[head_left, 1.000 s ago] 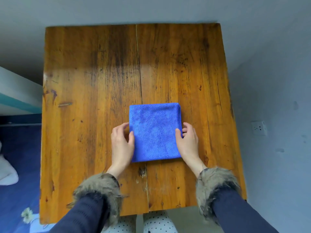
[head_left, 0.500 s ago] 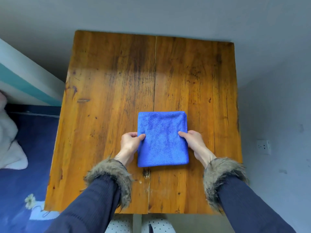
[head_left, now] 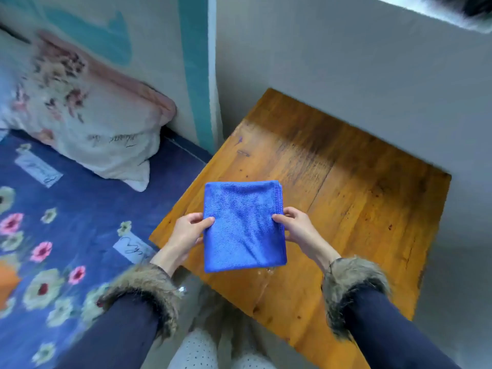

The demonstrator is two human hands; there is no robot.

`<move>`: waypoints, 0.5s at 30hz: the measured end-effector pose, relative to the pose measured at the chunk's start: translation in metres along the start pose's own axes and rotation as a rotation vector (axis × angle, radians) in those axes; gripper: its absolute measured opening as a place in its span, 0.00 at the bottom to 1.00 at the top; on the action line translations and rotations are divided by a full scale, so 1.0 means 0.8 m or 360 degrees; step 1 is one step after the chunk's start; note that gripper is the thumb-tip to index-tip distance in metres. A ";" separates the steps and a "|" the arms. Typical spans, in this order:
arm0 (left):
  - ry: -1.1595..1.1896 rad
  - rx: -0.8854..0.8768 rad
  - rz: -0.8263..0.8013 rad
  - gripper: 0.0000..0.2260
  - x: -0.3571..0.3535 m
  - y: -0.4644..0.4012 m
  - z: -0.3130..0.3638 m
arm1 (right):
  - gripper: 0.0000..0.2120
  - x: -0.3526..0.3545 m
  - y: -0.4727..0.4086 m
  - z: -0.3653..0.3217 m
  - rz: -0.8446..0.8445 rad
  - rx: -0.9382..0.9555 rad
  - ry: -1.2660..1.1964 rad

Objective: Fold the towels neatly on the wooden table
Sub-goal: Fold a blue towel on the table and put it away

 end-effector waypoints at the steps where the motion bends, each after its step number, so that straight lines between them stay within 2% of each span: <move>1: 0.0047 -0.0026 0.0071 0.07 0.027 0.004 0.002 | 0.00 -0.020 0.009 -0.014 -0.0066 0.0040 0.0030; 8: 0.0374 -0.0092 0.0481 0.06 0.230 0.043 -0.023 | 0.04 -0.184 0.101 -0.086 -0.0463 0.0328 0.0270; 12: 0.0483 -0.0098 0.0674 0.01 0.349 0.069 -0.071 | 0.09 -0.292 0.166 -0.091 -0.0634 0.0418 0.0443; 15: 0.0574 -0.0075 0.0795 0.03 0.434 0.092 -0.114 | 0.09 -0.377 0.221 -0.078 -0.0719 0.0480 0.0545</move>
Point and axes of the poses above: each hand's wrist, its own y-axis away from the middle knuckle, its own x-axis out of the back of the hand, z = x × y, the point moved 1 cm from there along -y, towards the middle knuckle, and after that the axes turned 14 degrees about z, right-handed, at the moved point
